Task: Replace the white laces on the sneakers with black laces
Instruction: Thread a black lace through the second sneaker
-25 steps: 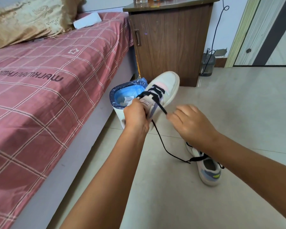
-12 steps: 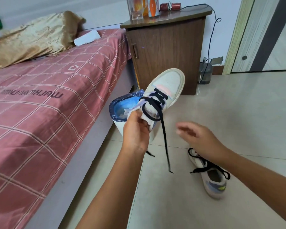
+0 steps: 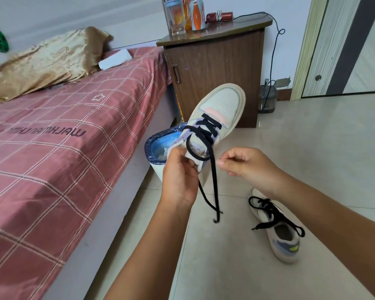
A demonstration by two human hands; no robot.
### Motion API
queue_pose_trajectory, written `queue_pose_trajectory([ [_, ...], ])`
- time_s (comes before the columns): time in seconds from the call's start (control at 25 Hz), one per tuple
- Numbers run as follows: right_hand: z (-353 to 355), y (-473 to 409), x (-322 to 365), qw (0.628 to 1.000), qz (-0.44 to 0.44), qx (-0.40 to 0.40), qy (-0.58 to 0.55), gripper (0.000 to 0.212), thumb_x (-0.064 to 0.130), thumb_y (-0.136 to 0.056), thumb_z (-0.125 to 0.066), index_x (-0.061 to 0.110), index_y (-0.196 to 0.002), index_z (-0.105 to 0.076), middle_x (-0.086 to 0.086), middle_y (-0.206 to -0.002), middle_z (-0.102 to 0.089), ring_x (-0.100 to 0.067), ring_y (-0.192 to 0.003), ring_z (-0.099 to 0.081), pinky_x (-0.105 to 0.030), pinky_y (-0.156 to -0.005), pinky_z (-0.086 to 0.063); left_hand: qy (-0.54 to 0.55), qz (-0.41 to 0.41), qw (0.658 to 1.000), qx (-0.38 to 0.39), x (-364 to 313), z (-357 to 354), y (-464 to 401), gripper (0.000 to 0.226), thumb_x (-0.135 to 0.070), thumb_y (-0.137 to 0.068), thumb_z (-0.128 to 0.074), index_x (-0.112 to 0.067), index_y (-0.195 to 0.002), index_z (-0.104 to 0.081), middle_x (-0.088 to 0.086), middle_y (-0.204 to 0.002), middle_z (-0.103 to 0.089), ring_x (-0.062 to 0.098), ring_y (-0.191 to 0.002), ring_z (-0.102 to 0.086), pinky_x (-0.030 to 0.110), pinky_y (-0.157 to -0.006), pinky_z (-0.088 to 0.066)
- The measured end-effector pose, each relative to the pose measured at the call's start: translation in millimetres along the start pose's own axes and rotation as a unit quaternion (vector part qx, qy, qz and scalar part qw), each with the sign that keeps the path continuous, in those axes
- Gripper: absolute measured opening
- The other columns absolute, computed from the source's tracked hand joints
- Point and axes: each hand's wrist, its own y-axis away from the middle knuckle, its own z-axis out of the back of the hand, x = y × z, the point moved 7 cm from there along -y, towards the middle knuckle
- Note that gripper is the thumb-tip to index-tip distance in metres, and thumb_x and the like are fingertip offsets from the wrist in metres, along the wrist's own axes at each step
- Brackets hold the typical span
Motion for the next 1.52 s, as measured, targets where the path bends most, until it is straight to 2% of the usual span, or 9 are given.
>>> queue_pose_trajectory([
  [0.24,-6,-3,19,0.995,0.029,-0.068,0.072,0.020,0.021,-0.087,-0.066,0.002,-0.084,-0.061,-0.005,-0.078,-0.060,-0.010,-0.071,-0.050,-0.024,-0.066,-0.038,0.003,0.001,1.000,0.017,7,-16,11,0.042,-0.003,-0.085,-0.043,0.000,-0.124,-0.055,0.017,-0.112,-0.060,0.025,-0.099,-0.055,0.032,-0.081,-0.048],
  [0.36,-7,-1,15,0.998,0.024,0.006,0.061,0.011,0.014,-0.090,-0.061,0.010,-0.080,-0.056,-0.004,-0.078,-0.068,-0.011,-0.072,-0.063,-0.020,-0.072,-0.045,0.001,0.007,1.000,0.014,8,-14,13,0.033,-0.004,-0.085,-0.043,-0.010,-0.115,-0.055,0.017,-0.104,-0.054,0.025,-0.090,-0.050,0.033,-0.078,-0.046],
  [0.52,7,7,-5,0.985,-0.042,0.149,0.081,0.013,0.014,-0.085,-0.066,0.011,-0.077,-0.056,-0.006,-0.076,-0.072,-0.016,-0.080,-0.069,-0.022,-0.073,-0.052,0.062,0.016,0.998,-0.007,0,-9,9,0.034,-0.005,-0.091,-0.039,-0.007,-0.122,-0.053,0.018,-0.118,-0.059,0.032,-0.108,-0.054,0.047,-0.106,-0.037],
  [0.64,25,25,-43,0.918,-0.197,0.258,0.226,0.017,0.021,-0.084,-0.068,0.014,-0.076,-0.055,-0.010,-0.080,-0.072,-0.017,-0.071,-0.062,-0.019,-0.060,-0.042,0.070,0.001,0.998,-0.010,-7,-8,8,0.035,-0.003,-0.091,-0.037,-0.003,-0.122,-0.054,0.020,-0.123,-0.059,0.035,-0.114,-0.052,0.051,-0.109,-0.034],
  [0.76,32,28,-38,0.889,-0.174,0.260,0.334,0.019,0.033,-0.082,-0.070,0.017,-0.085,-0.060,0.001,-0.087,-0.074,-0.010,-0.076,-0.062,-0.020,-0.070,-0.043,0.060,0.000,0.998,-0.020,-5,-10,10,0.033,-0.003,-0.091,-0.038,-0.004,-0.120,-0.054,0.020,-0.122,-0.058,0.033,-0.111,-0.051,0.049,-0.110,-0.032],
  [0.96,0,7,15,0.993,-0.047,0.105,0.012,0.028,0.039,-0.090,-0.054,0.013,-0.098,-0.063,0.006,-0.084,-0.072,-0.012,-0.089,-0.067,-0.034,-0.090,-0.045,0.055,0.002,0.999,0.002,2,-21,17,0.043,-0.004,-0.090,-0.037,0.005,-0.131,-0.047,0.025,-0.133,-0.051,0.031,-0.111,-0.051,0.040,-0.098,-0.042],
  [1.12,1,-1,16,0.997,-0.001,0.039,-0.067,0.022,0.023,-0.093,-0.055,0.016,-0.074,-0.066,0.001,-0.065,-0.062,-0.016,-0.073,-0.061,-0.036,-0.086,-0.052,0.058,-0.031,0.998,0.001,-2,-25,19,0.038,-0.003,-0.084,-0.044,0.002,-0.120,-0.053,0.023,-0.120,-0.058,0.031,-0.107,-0.052,0.038,-0.091,-0.045],
  [1.28,4,0,6,0.990,-0.001,0.067,-0.124,0.019,0.020,-0.085,-0.061,0.021,-0.068,-0.069,-0.003,-0.104,-0.068,-0.017,-0.105,-0.063,-0.033,-0.092,-0.049,0.075,-0.067,0.995,-0.003,-11,-24,24,0.021,0.006,-0.082,-0.038,-0.009,-0.087,-0.052,0.013,-0.098,-0.057,0.028,-0.103,-0.049,0.039,-0.093,-0.039],
  [1.52,3,4,17,0.973,0.056,0.109,-0.198,0.032,0.039,-0.059,-0.082,0.013,-0.072,-0.068,0.003,-0.124,-0.064,-0.015,-0.115,-0.060,-0.024,-0.090,-0.052,0.069,-0.074,0.995,0.013,-21,-29,25,0.043,-0.002,-0.085,-0.045,0.006,-0.128,-0.047,0.027,-0.134,-0.049,0.041,-0.128,-0.044,0.058,-0.110,-0.028],
])
